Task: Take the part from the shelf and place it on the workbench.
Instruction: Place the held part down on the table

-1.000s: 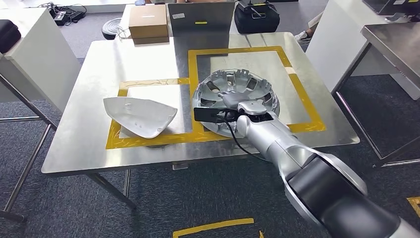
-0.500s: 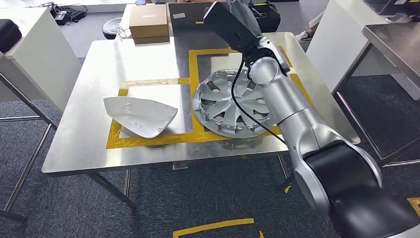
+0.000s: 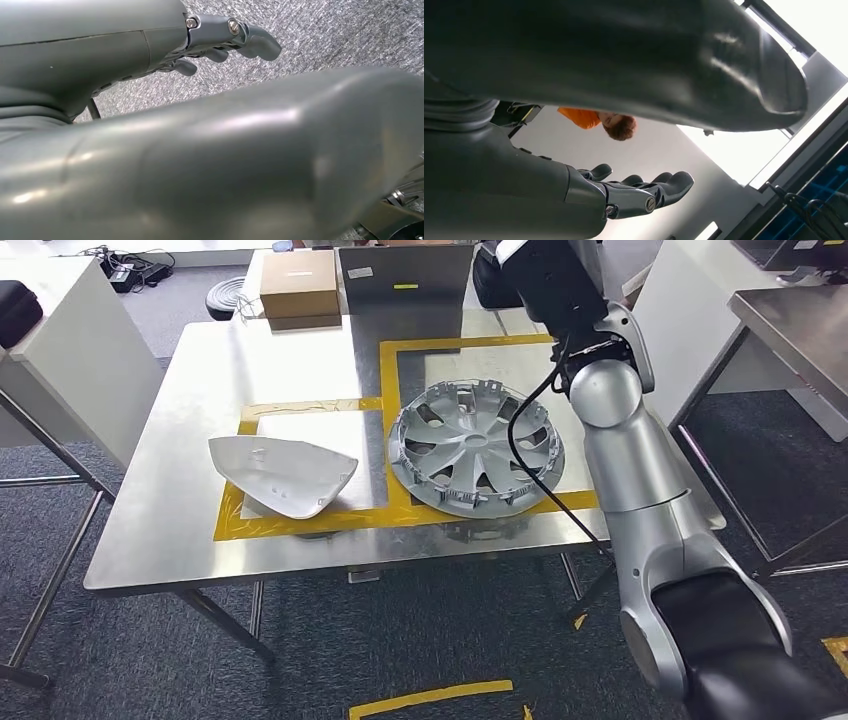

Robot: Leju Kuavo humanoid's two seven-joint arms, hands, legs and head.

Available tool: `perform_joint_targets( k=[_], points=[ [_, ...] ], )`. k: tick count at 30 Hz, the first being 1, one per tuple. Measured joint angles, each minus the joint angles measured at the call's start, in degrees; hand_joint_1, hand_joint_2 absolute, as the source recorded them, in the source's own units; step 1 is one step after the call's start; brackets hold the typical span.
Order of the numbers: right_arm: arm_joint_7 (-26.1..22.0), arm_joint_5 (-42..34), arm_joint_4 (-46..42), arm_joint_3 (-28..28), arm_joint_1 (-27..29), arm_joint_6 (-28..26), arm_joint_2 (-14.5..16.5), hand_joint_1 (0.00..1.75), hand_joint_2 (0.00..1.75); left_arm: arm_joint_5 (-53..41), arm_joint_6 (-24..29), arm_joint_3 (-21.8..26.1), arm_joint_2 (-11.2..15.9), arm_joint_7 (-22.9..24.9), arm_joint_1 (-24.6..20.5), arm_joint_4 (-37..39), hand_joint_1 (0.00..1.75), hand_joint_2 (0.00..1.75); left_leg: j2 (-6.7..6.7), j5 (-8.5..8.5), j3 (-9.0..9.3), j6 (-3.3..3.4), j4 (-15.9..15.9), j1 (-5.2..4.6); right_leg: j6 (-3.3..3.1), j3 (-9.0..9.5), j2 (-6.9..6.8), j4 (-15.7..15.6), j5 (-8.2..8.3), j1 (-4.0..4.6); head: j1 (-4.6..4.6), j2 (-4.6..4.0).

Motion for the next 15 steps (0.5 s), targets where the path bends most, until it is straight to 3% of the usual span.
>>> perform_joint_targets(
  k=[6, 10, 12, 14, 15],
  points=[
    [0.00, -0.08, -1.23, -0.14, 0.64, -0.03, -1.01, 0.00, 0.00, -0.06, 0.03, 0.00, 0.00, 0.05, 0.00, -0.01, 0.00, 0.00, 0.01, -0.39, -0.01, 0.47, 0.24, -0.33, 0.36, 0.10, 0.02, -0.05, -0.21, -0.33, 0.00, 0.00],
    [0.01, -0.21, -2.48, -0.25, 1.12, -0.34, -2.06, 0.00, 0.00, -0.48, 0.03, 0.00, -0.16, 0.19, -0.08, -0.03, 0.00, 0.00, 0.11, -0.33, 0.34, 1.09, -0.22, -0.24, 1.14, 0.19, 0.01, 0.46, -0.81, -0.48, 0.03, 0.00],
    [0.01, -0.38, -3.12, -0.39, 1.48, -0.37, -2.90, 0.00, 0.00, -0.57, 0.03, -0.01, -0.33, 0.25, -0.27, -0.07, 0.00, 0.00, 0.31, -0.15, 0.59, 1.40, -0.67, 0.05, 1.63, -1.78, -0.04, 4.82, -3.42, -0.51, 0.15, 0.00],
    [0.03, -0.58, -3.34, -0.46, 1.98, -0.37, -3.64, 0.00, 0.00, -0.69, 0.03, -0.01, -0.40, 0.30, -0.47, -0.09, 0.00, 0.00, 0.46, -0.16, 0.55, 1.49, -0.68, 0.08, 2.03, -5.91, -0.07, 12.70, -6.95, -0.67, 0.22, 0.00],
    [0.04, -0.65, -3.37, -0.48, 2.32, -0.37, -3.94, 0.00, 0.00, -0.78, 0.03, -0.01, -0.45, 0.34, -0.52, -0.09, 0.00, 0.00, 0.53, -0.15, 0.52, 1.48, -0.65, 0.10, 2.18, -7.67, -0.07, 15.78, -7.69, -0.80, 0.22, 0.00]
  ],
)
